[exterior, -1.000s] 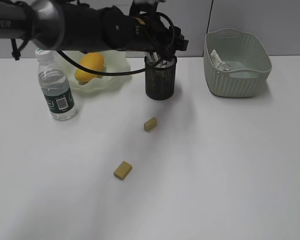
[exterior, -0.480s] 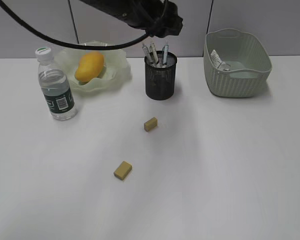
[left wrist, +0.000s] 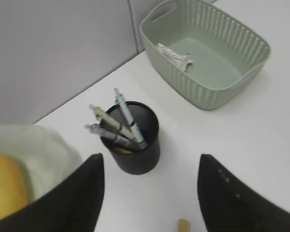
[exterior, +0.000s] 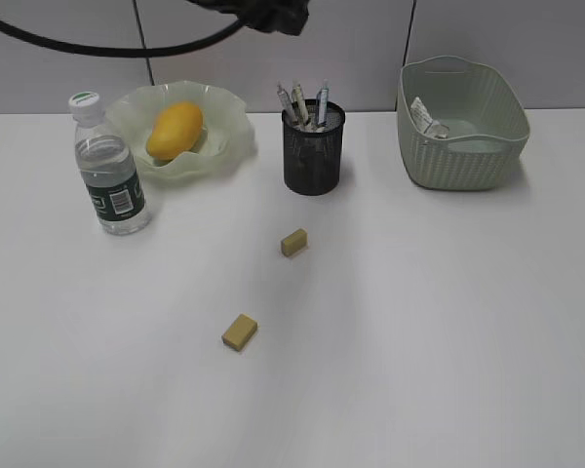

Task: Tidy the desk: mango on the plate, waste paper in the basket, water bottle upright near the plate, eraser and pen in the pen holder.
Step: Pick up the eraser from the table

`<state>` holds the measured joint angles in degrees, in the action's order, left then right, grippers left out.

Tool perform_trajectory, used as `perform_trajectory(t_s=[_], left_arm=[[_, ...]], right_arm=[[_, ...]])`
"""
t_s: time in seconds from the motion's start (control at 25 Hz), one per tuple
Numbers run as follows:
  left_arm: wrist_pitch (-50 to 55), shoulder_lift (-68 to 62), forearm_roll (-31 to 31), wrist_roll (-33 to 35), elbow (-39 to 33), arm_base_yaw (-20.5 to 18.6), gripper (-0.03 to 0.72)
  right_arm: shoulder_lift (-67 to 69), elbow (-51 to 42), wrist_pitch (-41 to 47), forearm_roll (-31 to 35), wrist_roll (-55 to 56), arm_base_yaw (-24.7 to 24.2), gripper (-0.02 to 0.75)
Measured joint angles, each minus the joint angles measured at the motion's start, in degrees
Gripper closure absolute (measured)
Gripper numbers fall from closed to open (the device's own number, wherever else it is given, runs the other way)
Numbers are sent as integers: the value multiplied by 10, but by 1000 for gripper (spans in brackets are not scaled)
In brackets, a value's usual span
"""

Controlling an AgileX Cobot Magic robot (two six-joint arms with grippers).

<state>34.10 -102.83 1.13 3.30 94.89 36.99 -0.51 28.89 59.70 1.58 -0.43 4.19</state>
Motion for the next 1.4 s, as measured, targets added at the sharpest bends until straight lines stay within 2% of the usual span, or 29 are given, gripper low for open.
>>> perform_trajectory(t_s=[0.08,0.2,0.32,0.48,0.72,0.84,1.08,1.2,1.4], left_arm=[[29,14,42,-59,0,0,223],[85,37,59,-110,0,-3,223],[126,58,62,-132,0,-21,223],[163,96,74,-148,0,-64,223],[268,132,89,-153,1,-152,223],[316,134,91,-153,1,-210,223],[351,134,61,-146,1,-307,223],[355,134,59,-142,1,-328,214],[354,148,32,-123,-14,-329,165]], right_arm=[[0,0,0,0,0,0,306],[0,0,0,0,0,0,306],[0,0,0,0,0,0,306],[0,0,0,0,0,0,306],[0,0,0,0,0,0,306],[0,0,0,0,0,0,306],[0,0,0,0,0,0,306],[0,0,0,0,0,0,306],[0,0,0,0,0,0,306]])
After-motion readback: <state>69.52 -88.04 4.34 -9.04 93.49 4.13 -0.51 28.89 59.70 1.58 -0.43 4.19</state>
